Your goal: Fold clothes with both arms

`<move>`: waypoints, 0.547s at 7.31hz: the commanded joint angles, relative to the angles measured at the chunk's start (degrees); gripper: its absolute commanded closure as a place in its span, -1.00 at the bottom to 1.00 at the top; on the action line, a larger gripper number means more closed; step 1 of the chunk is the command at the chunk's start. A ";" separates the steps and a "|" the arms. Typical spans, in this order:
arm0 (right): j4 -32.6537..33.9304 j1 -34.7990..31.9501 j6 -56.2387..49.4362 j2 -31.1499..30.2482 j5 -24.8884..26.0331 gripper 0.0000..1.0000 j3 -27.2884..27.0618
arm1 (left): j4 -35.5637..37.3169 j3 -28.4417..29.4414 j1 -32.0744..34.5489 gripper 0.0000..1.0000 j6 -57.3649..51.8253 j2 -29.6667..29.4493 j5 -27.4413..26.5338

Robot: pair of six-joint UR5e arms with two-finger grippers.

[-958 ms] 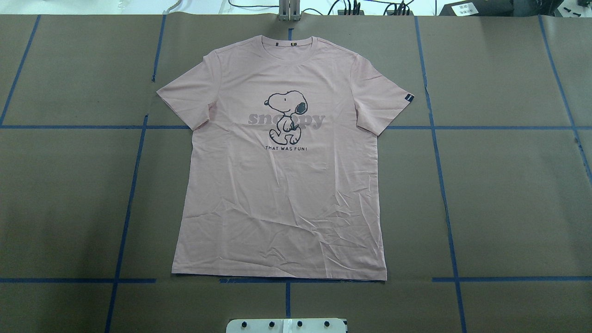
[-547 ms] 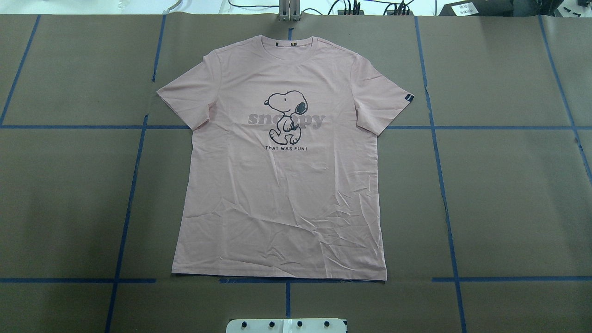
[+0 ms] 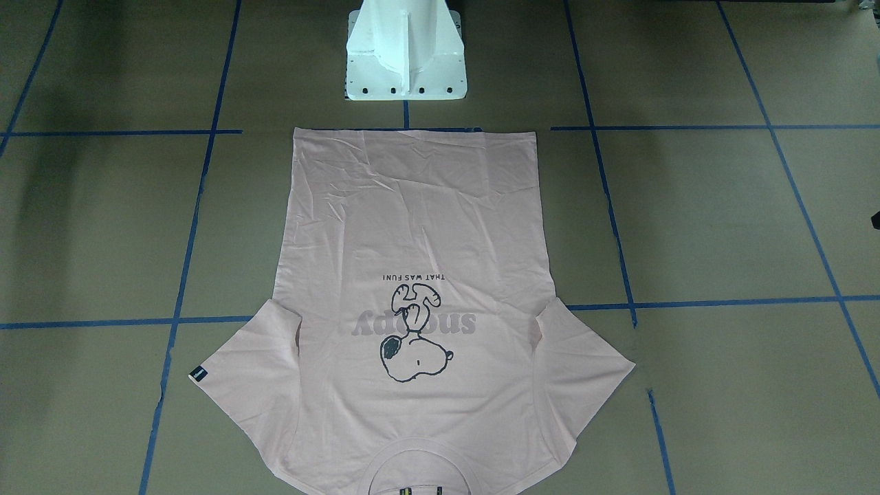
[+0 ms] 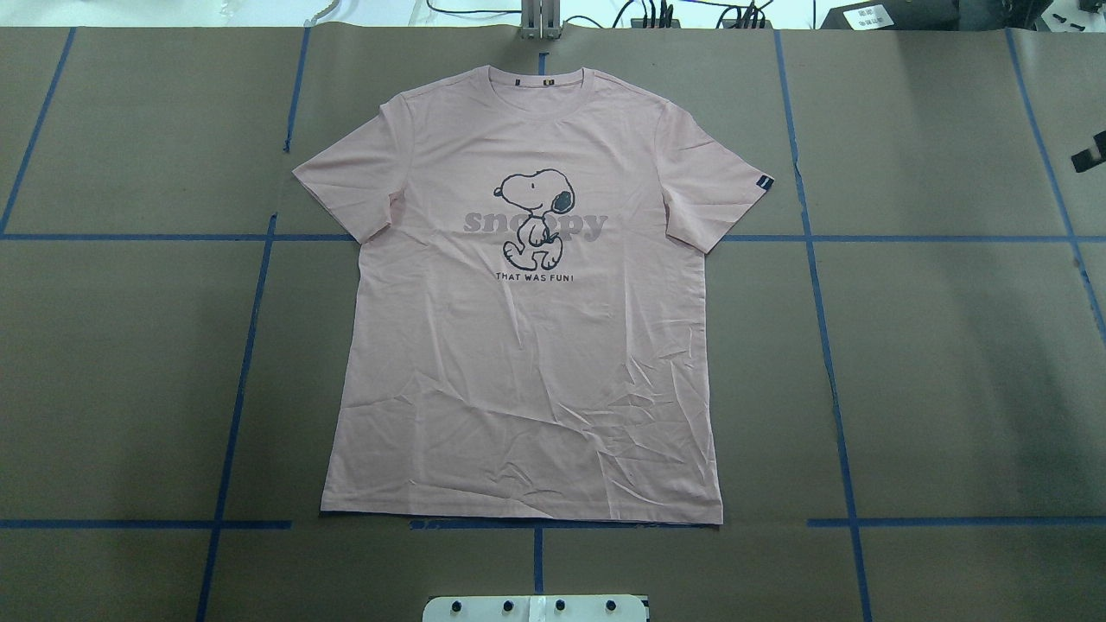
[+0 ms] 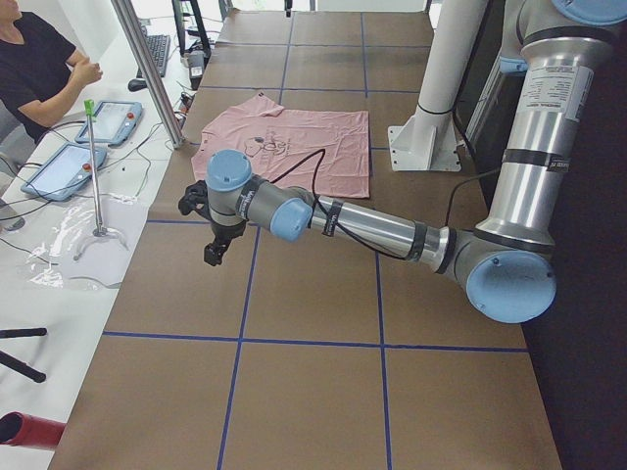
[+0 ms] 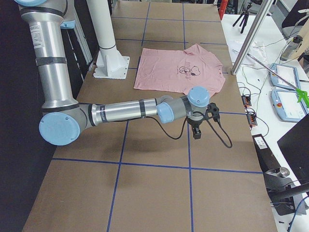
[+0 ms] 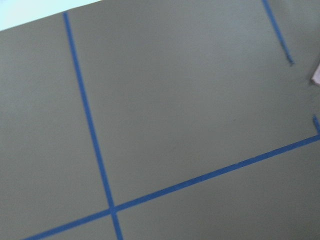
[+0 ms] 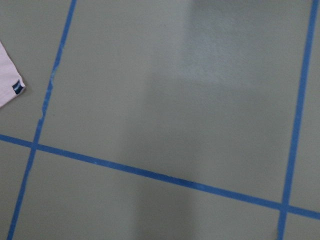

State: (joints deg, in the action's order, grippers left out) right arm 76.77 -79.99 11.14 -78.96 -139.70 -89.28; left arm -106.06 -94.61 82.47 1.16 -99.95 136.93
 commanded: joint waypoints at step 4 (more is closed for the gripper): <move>-7.29 18.87 28.65 21.20 12.63 -0.99 14.57 | -3.79 2.68 -3.63 -1.00 11.02 -3.59 0.18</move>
State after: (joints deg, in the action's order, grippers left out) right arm 73.07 -65.95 28.57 -60.32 -134.12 -75.98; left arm -108.89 -92.10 79.46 8.36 -102.96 137.10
